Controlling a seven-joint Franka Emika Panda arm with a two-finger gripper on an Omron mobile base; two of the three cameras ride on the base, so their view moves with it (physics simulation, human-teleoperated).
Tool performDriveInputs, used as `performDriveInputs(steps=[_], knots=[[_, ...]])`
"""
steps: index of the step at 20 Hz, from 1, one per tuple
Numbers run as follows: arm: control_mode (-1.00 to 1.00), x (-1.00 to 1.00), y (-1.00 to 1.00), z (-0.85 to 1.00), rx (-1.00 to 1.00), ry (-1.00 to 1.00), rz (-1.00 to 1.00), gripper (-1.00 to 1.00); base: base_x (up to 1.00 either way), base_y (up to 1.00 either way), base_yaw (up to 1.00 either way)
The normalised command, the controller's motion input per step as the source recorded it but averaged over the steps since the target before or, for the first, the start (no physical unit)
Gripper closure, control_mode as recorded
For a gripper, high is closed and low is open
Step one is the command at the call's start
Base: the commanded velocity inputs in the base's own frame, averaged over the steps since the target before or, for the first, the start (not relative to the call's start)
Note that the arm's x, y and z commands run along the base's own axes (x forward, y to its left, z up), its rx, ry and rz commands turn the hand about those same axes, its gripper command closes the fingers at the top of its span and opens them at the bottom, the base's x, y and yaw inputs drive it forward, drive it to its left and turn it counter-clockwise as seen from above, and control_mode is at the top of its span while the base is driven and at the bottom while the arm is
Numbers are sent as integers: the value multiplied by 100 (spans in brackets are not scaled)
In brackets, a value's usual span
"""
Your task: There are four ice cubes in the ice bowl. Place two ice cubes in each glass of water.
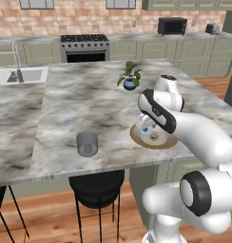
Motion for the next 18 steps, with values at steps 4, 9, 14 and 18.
performDriveInputs(steps=[4, 9, 14, 18], knots=[[-100, 0, 0, 0, 0, 0, 0, 100, 0, 0, 0], [-100, 0, 0, 0, 0, 0, 0, 100, 0, 0, 0], [-100, 0, 0, 0, 0, 0, 0, 100, 0, 0, 0], [100, 0, 0, 0, 0, 0, 0, 100, 0, 0, 0]])
